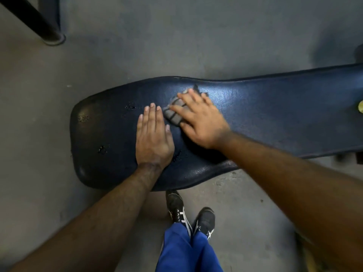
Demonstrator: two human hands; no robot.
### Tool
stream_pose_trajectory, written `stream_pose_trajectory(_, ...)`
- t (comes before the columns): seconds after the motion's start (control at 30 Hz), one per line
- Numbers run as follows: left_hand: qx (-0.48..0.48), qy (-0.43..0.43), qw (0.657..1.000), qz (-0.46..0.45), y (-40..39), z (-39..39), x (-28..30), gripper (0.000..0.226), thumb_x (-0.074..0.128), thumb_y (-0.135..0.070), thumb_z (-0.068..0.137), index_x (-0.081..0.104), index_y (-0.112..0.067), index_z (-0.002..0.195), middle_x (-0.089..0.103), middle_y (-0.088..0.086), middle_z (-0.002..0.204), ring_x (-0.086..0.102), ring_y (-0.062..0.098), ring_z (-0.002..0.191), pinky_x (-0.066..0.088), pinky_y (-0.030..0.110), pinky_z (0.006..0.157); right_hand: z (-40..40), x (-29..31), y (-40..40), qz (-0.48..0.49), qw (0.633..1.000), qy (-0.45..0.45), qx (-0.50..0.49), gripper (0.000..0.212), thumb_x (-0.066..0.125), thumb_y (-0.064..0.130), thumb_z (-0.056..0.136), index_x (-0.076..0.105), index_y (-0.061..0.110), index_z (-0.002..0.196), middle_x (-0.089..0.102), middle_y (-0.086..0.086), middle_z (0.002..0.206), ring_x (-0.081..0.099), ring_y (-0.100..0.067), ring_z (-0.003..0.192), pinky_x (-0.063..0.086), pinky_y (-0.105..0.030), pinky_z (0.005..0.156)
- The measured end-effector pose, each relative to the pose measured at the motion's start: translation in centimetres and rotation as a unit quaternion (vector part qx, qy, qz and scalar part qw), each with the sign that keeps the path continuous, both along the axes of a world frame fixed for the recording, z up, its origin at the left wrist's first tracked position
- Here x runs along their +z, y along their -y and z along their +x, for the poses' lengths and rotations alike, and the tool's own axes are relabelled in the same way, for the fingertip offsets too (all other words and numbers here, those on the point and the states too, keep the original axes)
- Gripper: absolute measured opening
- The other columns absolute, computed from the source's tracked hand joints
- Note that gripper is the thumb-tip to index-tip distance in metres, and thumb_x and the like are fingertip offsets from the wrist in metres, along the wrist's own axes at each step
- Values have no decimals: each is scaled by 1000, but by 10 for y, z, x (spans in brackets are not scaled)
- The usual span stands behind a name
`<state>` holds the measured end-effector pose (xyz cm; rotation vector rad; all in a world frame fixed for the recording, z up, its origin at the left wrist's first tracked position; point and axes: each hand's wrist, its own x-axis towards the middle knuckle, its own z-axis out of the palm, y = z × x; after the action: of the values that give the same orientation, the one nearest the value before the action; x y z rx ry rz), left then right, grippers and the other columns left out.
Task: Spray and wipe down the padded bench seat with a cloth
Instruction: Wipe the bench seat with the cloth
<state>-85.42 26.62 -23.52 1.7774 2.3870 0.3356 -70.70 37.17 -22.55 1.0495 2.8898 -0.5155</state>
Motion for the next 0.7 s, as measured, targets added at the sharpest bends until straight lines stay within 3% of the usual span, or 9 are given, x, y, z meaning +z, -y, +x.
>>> stream_pose_trajectory(0.07, 1, 0, 1000, 8, 1, 1, -2, 56, 32, -25, 99, 34, 2, 148, 31, 19, 156, 22, 29, 148, 14, 44, 123, 22, -5, -23, 23, 990, 2, -143, 63, 35, 44, 91, 44, 18, 147, 35, -19, 157, 25, -41, 148, 17, -57, 120)
stream_pose_trajectory(0.13, 2, 1, 1000, 11, 0, 0, -2, 56, 32, -25, 98, 35, 2, 147, 32, 19, 156, 23, 30, 148, 14, 44, 123, 16, -5, -16, 15, 946, 28, -324, 64, 36, 45, 93, 39, 14, 149, 29, -23, 158, 20, -42, 149, 12, -56, 122)
stream_pose_trajectory(0.17, 1, 3, 1000, 11, 0, 1, -2, 56, 31, -25, 98, 36, 2, 147, 32, 19, 156, 23, 30, 148, 14, 44, 122, 7, -4, 3, 16, 947, 28, -320, 65, 38, 44, 94, 37, 13, 150, 27, -24, 159, 17, -43, 149, 10, -56, 122)
stream_pose_trajectory(0.3, -7, 0, 1000, 14, 0, 1, -1, 57, 32, -25, 96, 38, 3, 145, 33, 20, 155, 25, 32, 147, 16, 46, 122, 17, 1, 48, -2, 999, -10, -31, 62, 41, 45, 93, 41, 19, 149, 31, -16, 159, 20, -37, 150, 15, -53, 122)
stream_pose_trajectory(0.33, -7, 2, 1000, 14, 0, 0, -3, 57, 31, -25, 96, 37, 3, 146, 32, 20, 156, 24, 31, 147, 15, 45, 122, 28, -2, 33, 17, 999, -7, -37, 63, 40, 47, 92, 41, 19, 149, 33, -16, 159, 22, -38, 149, 17, -54, 122)
stream_pose_trajectory(0.47, -6, 6, 1000, 14, 2, -1, -5, 57, 31, -25, 97, 36, 1, 147, 30, 18, 157, 21, 29, 149, 11, 42, 123, 30, -2, 25, 4, 930, 27, -367, 65, 37, 45, 95, 33, 16, 153, 22, -21, 162, 13, -41, 151, 11, -55, 122)
stream_pose_trajectory(0.5, -6, 9, 1000, 17, 2, -2, -3, 57, 31, -25, 97, 36, 1, 147, 30, 18, 157, 22, 29, 148, 11, 41, 123, 20, 0, 49, 3, 937, 15, -350, 64, 39, 44, 95, 33, 16, 153, 22, -21, 162, 13, -41, 151, 11, -55, 122)
stream_pose_trajectory(0.63, -7, 24, 999, 34, 3, -3, -1, 55, 33, -24, 96, 40, 0, 145, 32, 17, 156, 23, 29, 148, 12, 41, 123, 52, 0, 103, 6, 999, -8, -47, 60, 42, 43, 93, 41, 20, 149, 28, -13, 161, 17, -34, 151, 14, -52, 123)
stream_pose_trajectory(0.7, -7, 38, 998, 48, 5, -4, -5, 54, 36, -23, 95, 43, 0, 143, 35, 17, 155, 25, 29, 147, 12, 41, 123, 74, -6, 87, 28, 990, -3, -138, 60, 42, 43, 92, 43, 19, 147, 31, -13, 160, 20, -35, 150, 18, -56, 121)
